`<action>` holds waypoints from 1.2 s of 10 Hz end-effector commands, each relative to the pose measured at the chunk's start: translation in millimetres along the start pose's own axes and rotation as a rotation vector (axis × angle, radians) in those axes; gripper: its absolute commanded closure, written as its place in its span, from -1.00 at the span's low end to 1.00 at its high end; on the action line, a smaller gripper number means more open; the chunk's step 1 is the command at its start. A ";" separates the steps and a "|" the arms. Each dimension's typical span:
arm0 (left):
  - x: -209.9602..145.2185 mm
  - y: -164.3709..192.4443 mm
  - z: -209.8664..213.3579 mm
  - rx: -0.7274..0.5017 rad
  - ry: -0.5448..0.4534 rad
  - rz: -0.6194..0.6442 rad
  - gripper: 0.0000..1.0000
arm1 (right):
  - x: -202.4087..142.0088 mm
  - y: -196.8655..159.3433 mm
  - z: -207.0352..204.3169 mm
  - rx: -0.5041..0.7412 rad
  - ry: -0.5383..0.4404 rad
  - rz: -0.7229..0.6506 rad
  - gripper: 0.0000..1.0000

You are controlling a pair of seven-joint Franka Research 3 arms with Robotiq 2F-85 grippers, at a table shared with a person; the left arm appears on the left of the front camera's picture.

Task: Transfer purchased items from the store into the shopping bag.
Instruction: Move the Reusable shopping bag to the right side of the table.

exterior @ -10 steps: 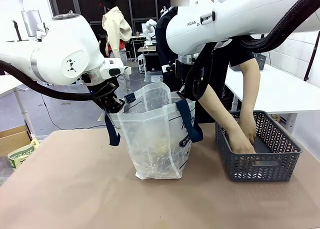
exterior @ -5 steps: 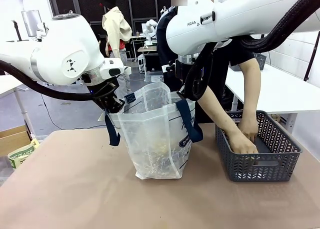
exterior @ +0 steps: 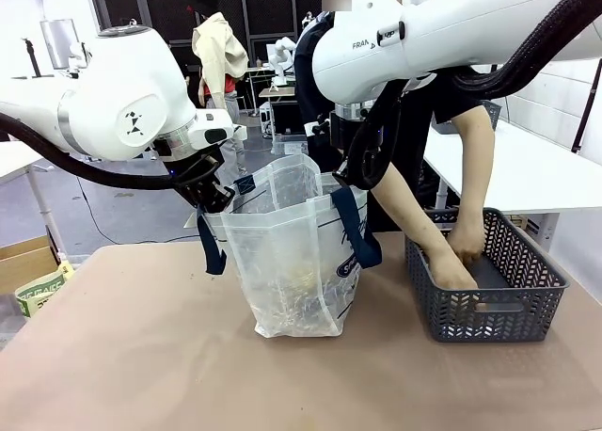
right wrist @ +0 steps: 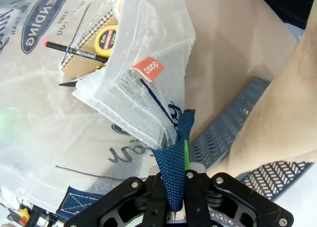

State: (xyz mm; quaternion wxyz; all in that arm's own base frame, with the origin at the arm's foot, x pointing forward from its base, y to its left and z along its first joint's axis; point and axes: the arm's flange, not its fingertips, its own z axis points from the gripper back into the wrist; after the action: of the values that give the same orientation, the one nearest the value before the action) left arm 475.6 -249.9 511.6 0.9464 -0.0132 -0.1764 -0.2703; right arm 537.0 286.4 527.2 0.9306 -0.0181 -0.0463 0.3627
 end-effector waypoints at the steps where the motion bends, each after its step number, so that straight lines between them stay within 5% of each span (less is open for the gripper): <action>1: -0.2 0.4 0.2 0.001 0.000 0.000 1.00 | -0.1 -0.4 0.0 -0.001 0.000 0.000 1.00; 12: -0.2 0.4 0.2 0.001 0.000 0.000 1.00 | -0.1 -0.4 0.0 -0.001 0.000 0.000 1.00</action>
State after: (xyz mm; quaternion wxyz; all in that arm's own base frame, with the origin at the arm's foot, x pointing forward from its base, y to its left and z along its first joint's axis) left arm 475.6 -249.9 511.6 0.9464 -0.0132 -0.1764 -0.2703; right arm 537.0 286.4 527.2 0.9306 -0.0181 -0.0463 0.3627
